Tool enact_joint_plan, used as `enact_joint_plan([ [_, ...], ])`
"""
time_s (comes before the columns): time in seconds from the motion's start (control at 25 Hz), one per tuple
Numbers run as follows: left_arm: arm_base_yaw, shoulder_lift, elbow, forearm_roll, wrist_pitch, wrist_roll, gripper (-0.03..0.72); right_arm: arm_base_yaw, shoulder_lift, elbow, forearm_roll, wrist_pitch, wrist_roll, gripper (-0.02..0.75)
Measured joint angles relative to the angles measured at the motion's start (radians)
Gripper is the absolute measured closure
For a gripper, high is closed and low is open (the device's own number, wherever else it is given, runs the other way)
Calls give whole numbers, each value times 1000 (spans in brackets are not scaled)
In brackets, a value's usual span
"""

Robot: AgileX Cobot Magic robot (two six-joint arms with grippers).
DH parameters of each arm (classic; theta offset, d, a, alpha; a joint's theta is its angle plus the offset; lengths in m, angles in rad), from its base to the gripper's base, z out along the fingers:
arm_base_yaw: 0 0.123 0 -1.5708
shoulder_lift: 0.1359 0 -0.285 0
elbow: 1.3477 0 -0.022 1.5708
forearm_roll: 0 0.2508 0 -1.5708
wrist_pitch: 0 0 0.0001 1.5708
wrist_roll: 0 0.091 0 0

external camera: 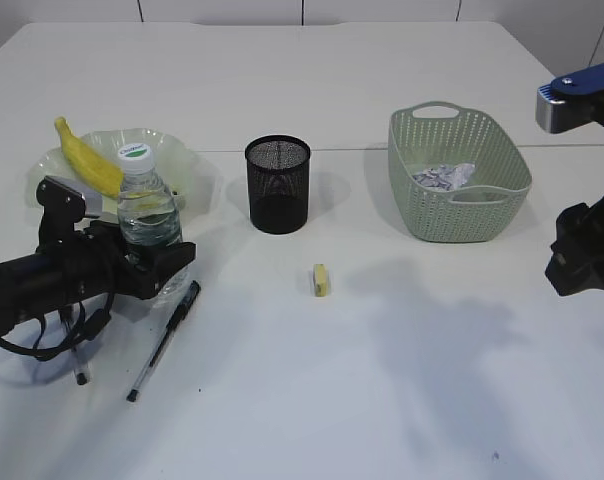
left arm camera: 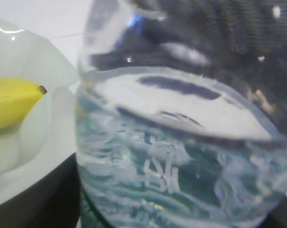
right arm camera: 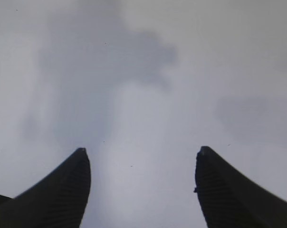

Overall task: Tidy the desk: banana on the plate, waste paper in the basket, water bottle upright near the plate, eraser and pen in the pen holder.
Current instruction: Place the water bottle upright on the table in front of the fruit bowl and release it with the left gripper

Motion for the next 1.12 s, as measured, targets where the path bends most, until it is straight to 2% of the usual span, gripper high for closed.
enact_joint_plan([
  [1.12,0,-225,2,6,5,0,115,0,0,0,0,-8,0,223],
])
